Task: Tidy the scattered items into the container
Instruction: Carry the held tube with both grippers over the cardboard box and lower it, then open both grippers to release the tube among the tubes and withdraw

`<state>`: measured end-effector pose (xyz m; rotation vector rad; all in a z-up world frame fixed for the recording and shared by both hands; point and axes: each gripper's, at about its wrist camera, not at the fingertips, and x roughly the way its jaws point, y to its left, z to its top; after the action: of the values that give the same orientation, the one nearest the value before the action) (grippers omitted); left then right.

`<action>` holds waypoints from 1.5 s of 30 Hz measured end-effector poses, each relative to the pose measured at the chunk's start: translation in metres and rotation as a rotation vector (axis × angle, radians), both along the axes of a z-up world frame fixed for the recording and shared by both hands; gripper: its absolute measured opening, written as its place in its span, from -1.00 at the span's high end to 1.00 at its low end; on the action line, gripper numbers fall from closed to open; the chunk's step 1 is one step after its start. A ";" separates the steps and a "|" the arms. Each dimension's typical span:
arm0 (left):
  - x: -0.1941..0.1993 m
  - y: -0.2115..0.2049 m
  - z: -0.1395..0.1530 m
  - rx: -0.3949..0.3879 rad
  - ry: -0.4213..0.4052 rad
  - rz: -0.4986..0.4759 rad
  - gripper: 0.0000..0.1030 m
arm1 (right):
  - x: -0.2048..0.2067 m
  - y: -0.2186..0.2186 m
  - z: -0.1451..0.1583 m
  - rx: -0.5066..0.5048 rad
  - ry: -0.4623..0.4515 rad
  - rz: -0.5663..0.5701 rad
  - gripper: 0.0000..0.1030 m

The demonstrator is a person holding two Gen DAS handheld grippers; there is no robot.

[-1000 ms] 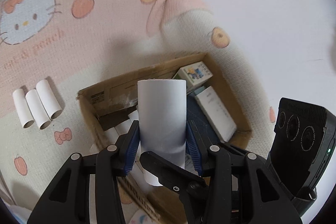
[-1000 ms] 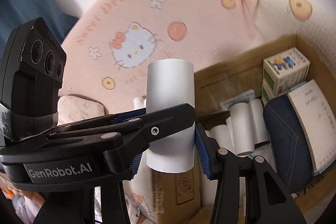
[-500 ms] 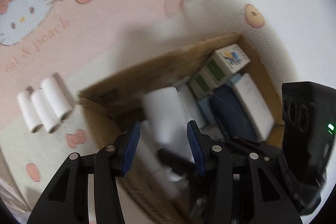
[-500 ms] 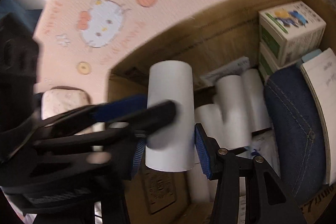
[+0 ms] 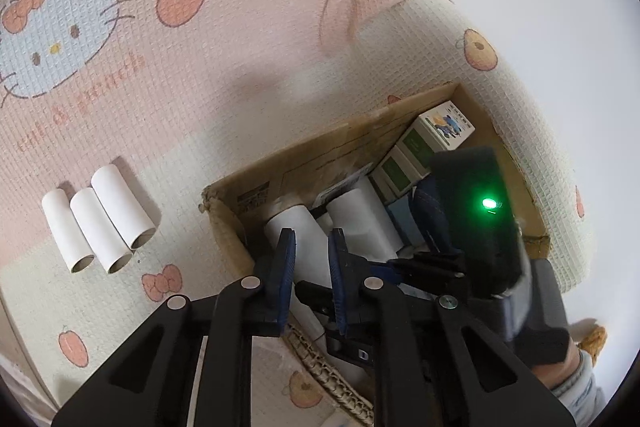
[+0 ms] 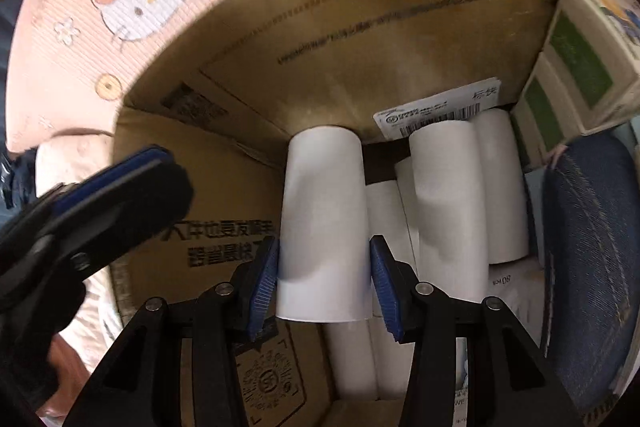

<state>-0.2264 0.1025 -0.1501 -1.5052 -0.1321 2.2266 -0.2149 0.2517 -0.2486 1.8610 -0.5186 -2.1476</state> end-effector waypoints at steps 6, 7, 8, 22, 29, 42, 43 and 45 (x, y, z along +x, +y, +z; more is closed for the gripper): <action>0.004 0.001 0.006 -0.017 0.024 -0.019 0.63 | 0.001 0.002 0.008 -0.004 0.013 -0.028 0.14; 0.005 0.000 0.007 -0.013 0.024 -0.016 0.63 | 0.003 0.002 0.011 0.008 0.018 -0.028 0.14; 0.006 -0.001 0.008 -0.008 0.025 -0.014 0.63 | 0.005 0.002 0.017 0.021 0.028 -0.030 0.14; 0.045 -0.014 0.043 0.117 0.098 0.040 -0.26 | 0.057 -0.013 0.101 0.266 0.218 0.010 -0.03; 0.070 -0.036 0.043 0.188 0.147 0.082 -0.28 | 0.079 -0.031 0.123 0.414 0.305 0.077 -0.06; 0.153 -0.117 0.013 0.104 0.363 0.096 -0.29 | 0.162 -0.058 0.151 0.489 0.674 0.062 -0.09; 0.160 -0.118 0.008 0.069 0.385 0.084 -0.29 | 0.167 -0.061 0.152 0.497 0.698 0.058 -0.12; 0.171 -0.122 -0.004 0.022 0.417 0.062 -0.29 | 0.175 -0.072 0.156 0.517 0.739 0.066 -0.17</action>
<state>-0.0556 -0.0191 -0.1544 -1.0071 -0.0727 2.5243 -0.0397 0.1801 -0.0927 1.0673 0.2742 -2.8539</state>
